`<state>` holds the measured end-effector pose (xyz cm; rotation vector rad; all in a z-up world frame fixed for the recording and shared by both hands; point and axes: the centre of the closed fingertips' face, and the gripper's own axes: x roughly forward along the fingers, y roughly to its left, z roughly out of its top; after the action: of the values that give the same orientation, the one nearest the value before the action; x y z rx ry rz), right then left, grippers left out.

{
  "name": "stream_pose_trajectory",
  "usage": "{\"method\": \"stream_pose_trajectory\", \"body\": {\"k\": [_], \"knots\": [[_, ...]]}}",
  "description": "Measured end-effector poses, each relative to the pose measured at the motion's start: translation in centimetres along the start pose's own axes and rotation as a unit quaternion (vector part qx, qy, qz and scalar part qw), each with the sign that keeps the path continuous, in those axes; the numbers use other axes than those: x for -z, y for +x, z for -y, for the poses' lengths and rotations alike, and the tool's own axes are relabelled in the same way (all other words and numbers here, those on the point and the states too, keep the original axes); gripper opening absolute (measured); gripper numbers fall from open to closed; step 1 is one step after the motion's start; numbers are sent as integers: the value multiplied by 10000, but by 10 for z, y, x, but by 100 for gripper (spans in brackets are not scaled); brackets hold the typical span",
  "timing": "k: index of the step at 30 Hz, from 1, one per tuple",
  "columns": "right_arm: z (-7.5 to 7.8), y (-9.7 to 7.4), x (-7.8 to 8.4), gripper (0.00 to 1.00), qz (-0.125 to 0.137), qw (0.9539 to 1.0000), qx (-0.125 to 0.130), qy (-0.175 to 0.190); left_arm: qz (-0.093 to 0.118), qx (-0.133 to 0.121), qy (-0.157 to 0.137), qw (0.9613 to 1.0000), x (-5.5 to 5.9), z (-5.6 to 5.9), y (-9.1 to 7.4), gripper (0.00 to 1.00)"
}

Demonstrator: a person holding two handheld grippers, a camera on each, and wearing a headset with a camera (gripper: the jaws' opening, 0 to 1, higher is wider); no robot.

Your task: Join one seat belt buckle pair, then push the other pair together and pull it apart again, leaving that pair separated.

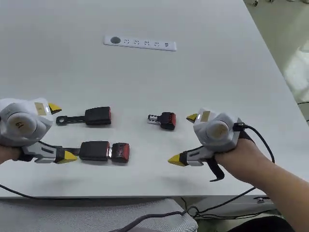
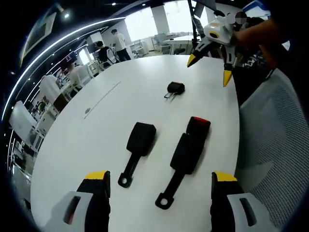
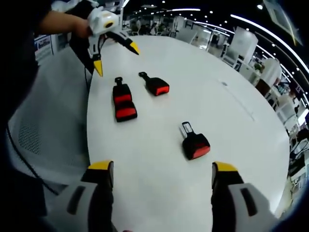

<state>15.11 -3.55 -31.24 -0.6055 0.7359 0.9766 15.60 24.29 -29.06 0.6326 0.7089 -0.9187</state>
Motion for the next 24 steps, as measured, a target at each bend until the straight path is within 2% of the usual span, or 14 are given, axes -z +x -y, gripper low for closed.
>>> {"method": "stream_pose_trajectory", "body": {"k": [5, 8, 13, 17, 20, 24], "knots": [[-6, -10, 6, 89, -19, 9999, 60, 159, -43, -155, -216, 9996, 16, 4, -23, 92], [-8, -13, 7, 92, -15, 9997, 129, 225, -130, -193, -293, 9993, 27, 10, -31, 100], [-13, -16, 6, 96, 16, 9996, 132, 250, -148, -261, -435, 9986, 39, 18, -44, 100], [-11, -18, 3, 100, 98, 9992, 250, 305, -170, -316, -586, 9976, 44, 20, -50, 100], [-10, -19, 1, 100, 166, 9984, 335, 421, -149, -353, -684, 9969, 43, 21, -55, 100], [-14, -20, 2, 100, 152, 9984, 325, 447, -90, -418, -763, 9962, 41, 22, -60, 100]]}}
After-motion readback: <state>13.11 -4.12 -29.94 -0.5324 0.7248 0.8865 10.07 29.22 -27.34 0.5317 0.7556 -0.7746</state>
